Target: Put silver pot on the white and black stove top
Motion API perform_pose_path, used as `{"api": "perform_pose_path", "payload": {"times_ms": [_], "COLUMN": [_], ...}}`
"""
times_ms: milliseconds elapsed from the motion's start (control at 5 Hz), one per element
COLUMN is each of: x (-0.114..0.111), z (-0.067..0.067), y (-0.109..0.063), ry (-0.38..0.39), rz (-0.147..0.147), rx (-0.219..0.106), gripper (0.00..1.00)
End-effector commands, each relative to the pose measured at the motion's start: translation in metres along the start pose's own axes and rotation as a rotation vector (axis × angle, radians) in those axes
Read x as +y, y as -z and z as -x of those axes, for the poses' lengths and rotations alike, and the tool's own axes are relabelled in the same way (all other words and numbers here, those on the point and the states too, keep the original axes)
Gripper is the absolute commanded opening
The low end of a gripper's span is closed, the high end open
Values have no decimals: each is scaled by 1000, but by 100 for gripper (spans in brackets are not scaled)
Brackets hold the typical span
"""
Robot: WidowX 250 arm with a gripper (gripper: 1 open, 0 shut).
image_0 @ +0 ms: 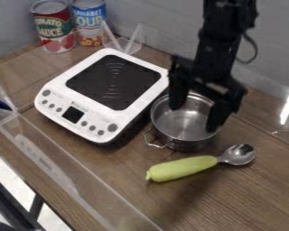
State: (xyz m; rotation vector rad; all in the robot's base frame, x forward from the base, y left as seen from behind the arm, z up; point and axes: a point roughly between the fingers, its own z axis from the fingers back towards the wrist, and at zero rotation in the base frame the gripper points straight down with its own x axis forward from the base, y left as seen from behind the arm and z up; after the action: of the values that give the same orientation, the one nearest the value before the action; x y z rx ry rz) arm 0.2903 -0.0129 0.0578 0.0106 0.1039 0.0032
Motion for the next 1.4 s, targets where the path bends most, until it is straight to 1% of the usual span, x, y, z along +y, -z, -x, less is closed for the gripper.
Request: {"api": "perform_pose_path", "payload": {"times_ms": [0,200,400,600,800,1000,1200], "x": [-3,-2,-1,0,1,-4,-16], "z": [-6,-9,-12,-14,-15,-17,-21], "y": [7,15,11,8,9,-2,-16], "ry": [19,26,29,30,31,30,27], "rz": [-10,-13,-14,-13,-14,-14,-5], "rx": [-30,-26,-21,-17,-18,-19,-33], "gripper": [100,100,100,0,0,0,0]}}
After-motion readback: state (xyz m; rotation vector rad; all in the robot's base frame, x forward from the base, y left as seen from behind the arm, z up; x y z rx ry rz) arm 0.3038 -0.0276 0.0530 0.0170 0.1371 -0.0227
